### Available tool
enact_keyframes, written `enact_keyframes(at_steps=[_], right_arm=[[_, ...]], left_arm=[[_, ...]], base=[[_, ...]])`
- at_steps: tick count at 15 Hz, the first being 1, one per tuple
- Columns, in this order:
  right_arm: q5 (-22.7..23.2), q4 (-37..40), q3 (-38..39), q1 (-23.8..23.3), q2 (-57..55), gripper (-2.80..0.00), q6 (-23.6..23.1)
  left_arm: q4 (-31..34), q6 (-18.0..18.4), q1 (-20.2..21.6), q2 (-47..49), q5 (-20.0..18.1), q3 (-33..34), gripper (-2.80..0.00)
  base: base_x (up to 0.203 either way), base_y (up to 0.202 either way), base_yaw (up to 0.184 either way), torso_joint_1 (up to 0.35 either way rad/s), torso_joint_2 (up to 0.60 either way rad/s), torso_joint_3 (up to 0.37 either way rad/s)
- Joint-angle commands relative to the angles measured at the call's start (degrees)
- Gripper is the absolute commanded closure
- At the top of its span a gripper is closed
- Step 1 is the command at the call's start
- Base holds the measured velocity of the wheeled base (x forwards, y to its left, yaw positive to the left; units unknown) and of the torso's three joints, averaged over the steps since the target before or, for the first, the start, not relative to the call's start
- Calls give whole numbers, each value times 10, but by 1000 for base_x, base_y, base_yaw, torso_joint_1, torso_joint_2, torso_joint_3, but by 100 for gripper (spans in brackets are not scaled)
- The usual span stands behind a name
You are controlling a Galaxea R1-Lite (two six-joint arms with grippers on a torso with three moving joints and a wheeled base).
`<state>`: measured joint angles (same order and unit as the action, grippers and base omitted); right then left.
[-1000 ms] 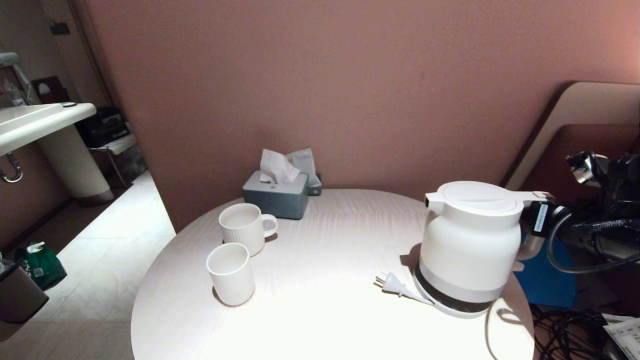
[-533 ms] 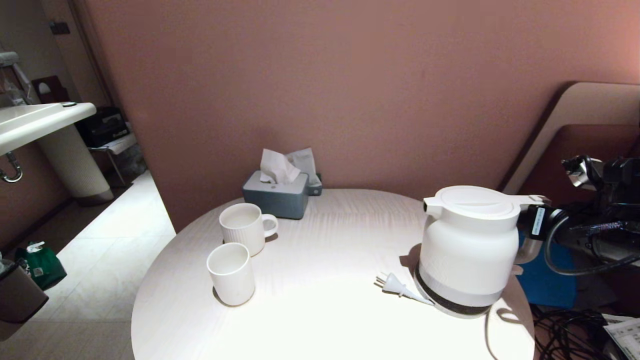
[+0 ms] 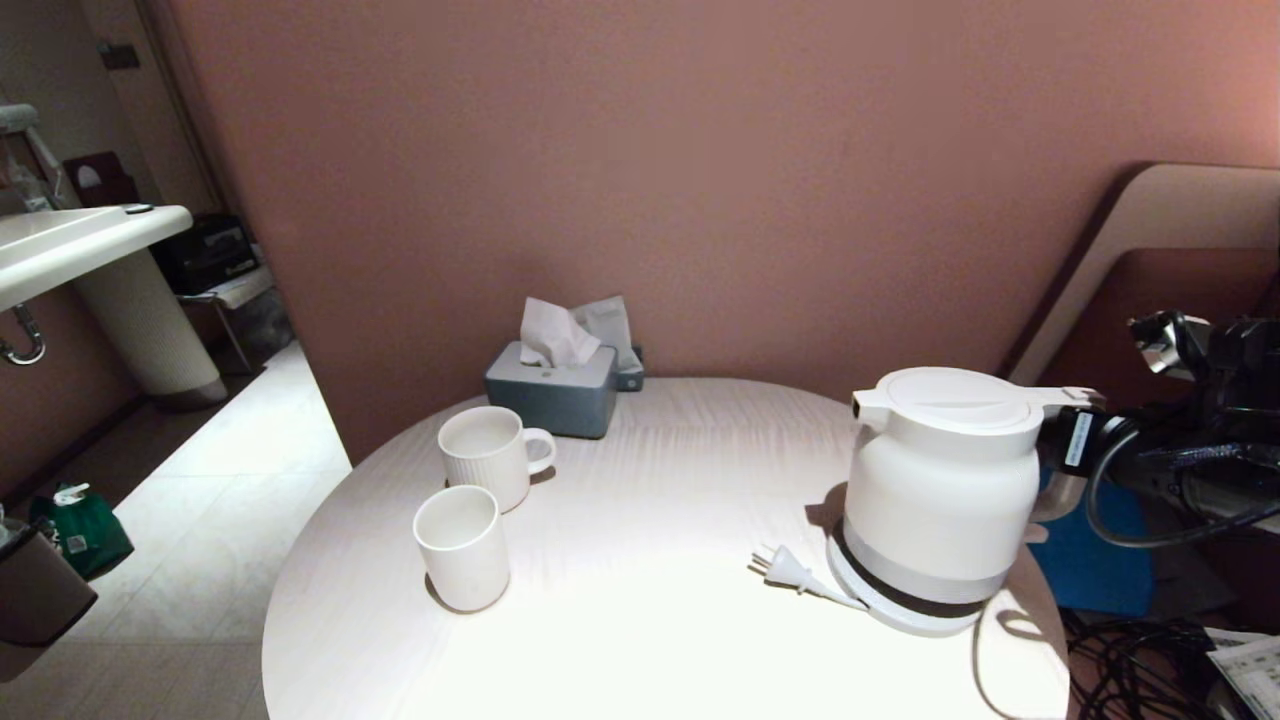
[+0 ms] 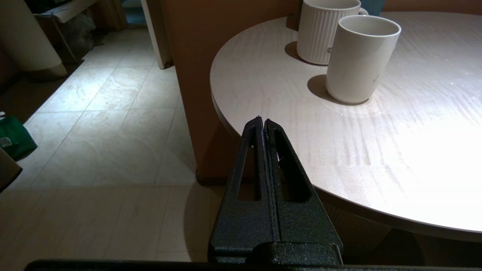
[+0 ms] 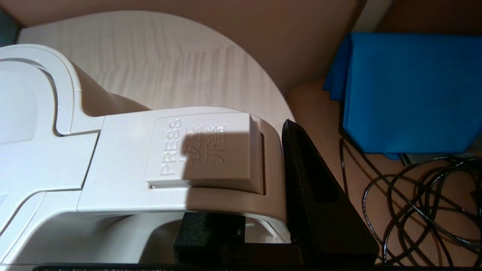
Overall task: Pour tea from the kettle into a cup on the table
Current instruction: Put down the kettle on the table
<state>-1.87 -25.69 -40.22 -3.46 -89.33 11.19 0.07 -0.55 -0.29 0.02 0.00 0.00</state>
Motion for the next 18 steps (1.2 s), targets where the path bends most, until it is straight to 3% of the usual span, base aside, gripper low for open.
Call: enact_keyframes(at_steps=[1,18], right_arm=[[2,-9,7,-1,-14,0,1],[12,-59,90,-3,-3,0,-26]], left_arm=[[0,0,0,1,0,0,0],[0,0,0,1,0,0,0]], base=[[0,0,0,0,0,0],[0,0,0,0,0,0]])
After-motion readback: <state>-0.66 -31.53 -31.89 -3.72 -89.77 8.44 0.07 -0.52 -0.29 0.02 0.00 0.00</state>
